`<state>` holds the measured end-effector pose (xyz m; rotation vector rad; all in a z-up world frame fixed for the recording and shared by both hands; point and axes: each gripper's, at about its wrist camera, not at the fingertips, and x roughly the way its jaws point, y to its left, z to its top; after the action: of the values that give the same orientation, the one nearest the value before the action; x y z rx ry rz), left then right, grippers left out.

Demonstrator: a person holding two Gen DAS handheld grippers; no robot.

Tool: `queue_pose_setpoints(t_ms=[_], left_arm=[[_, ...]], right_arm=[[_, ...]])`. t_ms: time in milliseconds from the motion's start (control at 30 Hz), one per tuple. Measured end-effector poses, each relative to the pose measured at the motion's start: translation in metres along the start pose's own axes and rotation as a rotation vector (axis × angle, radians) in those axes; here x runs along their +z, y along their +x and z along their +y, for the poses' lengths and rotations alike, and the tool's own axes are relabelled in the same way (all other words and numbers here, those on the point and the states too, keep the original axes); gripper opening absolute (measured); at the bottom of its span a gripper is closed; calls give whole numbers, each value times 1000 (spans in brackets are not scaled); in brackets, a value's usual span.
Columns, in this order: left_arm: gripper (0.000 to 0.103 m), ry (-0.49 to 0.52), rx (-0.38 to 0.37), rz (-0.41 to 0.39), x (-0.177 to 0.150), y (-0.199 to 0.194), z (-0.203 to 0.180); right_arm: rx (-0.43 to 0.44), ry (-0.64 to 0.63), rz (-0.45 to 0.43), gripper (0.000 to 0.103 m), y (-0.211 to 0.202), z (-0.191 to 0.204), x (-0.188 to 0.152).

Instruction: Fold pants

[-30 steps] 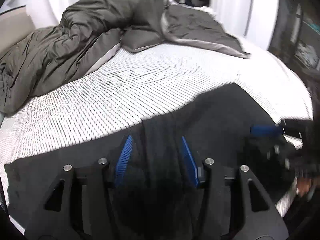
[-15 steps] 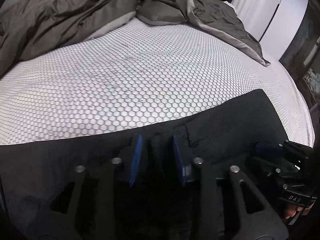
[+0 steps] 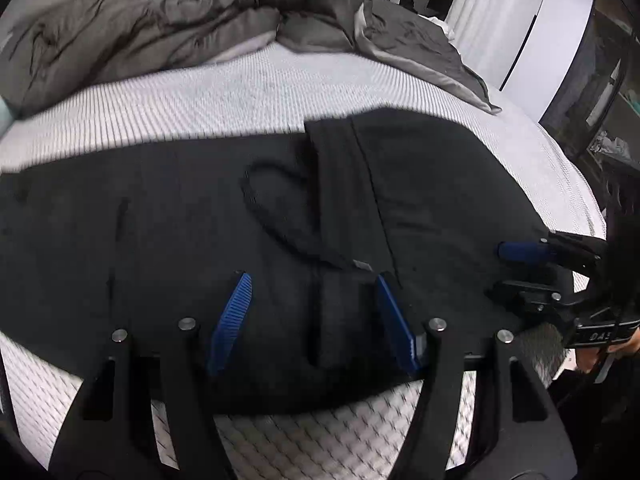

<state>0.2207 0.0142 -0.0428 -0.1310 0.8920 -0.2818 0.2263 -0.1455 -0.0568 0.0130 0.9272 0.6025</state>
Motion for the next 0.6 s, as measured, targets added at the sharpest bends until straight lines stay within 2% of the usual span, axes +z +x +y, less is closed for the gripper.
queue_pose_setpoints(t_ms=[100, 133, 167, 333, 433, 533, 600], left_arm=[[43, 22, -37, 5, -7, 0, -7], [31, 23, -61, 11, -7, 2, -8], [30, 20, -81, 30, -7, 6, -9], [25, 27, -76, 41, -10, 8, -10], [24, 112, -5, 31, -10, 6, -14], [32, 196, 103, -8, -14, 0, -29], [32, 206, 124, -36, -15, -7, -36]], right_arm=[[-31, -31, 17, 59, 1, 2, -12], [-31, -27, 16, 59, 0, 1, -14], [-27, -20, 13, 59, -3, 0, -17], [-31, -2, 12, 59, -3, -7, -16], [-53, -22, 14, 59, -4, -8, -22], [-232, -58, 3, 62, -13, -14, -41], [-307, -50, -20, 62, -26, -20, -55]])
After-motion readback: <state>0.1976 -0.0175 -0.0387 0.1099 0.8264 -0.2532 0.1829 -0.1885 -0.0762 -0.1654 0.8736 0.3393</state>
